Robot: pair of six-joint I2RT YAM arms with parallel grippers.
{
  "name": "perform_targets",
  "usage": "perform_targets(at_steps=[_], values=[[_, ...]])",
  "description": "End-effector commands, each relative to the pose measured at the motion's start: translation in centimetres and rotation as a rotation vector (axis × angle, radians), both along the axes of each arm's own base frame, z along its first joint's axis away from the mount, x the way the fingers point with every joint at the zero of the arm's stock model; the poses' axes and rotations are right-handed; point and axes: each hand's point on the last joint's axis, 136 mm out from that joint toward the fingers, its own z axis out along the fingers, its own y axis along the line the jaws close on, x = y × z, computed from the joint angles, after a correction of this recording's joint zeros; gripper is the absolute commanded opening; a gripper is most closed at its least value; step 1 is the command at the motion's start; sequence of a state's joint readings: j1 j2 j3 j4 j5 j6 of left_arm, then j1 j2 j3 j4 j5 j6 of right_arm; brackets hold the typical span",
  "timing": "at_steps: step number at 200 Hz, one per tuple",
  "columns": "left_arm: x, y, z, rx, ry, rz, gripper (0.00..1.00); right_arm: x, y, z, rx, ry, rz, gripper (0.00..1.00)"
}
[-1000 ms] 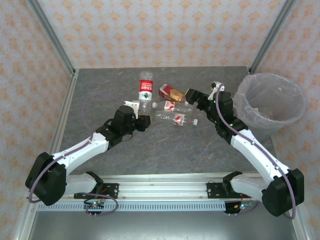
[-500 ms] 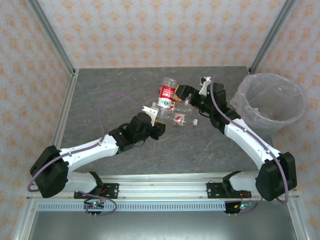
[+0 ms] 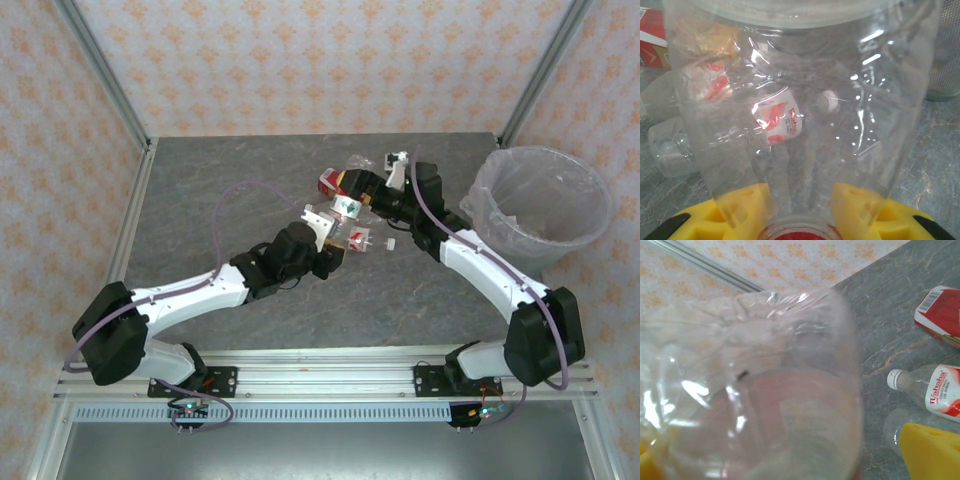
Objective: Put the plastic bottles in the bin
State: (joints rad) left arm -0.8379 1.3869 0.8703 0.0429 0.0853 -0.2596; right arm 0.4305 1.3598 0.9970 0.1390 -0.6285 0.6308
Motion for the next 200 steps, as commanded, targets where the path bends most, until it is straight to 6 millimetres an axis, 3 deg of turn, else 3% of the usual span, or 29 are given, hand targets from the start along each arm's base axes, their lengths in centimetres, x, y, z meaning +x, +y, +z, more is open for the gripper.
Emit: perform_targets(at_steps=[1,50,83,133,200], values=[[-0.1,-1.0,0.5,0.011,-0.009,-0.041,0.0,0.1,1.0,2.0,-0.005,-0.073,0.019,0.99],[0.2,-1.2,0.6,0.003,-0.009,-0.036,0.0,0.7,1.3,0.0,-0.014,-0.007,-0.002,0.98],[0.2,-1.2,0.4,0.018,-0.003,-0.039,0.0,0.8,2.0,-0.7,0.0,0.04,0.027,0.88],[0.2,-1.3,0.0,0.029,0.01,-0.039,0.0,0.6,1.4,-0.7,-0.023,0.019,0.004,0.66],[0.5,-1.6,-0.1,0.031,0.018,-0.039,0.02,0.9,0.3,-1.3,-0.078,0.009,-0.045,0.54]])
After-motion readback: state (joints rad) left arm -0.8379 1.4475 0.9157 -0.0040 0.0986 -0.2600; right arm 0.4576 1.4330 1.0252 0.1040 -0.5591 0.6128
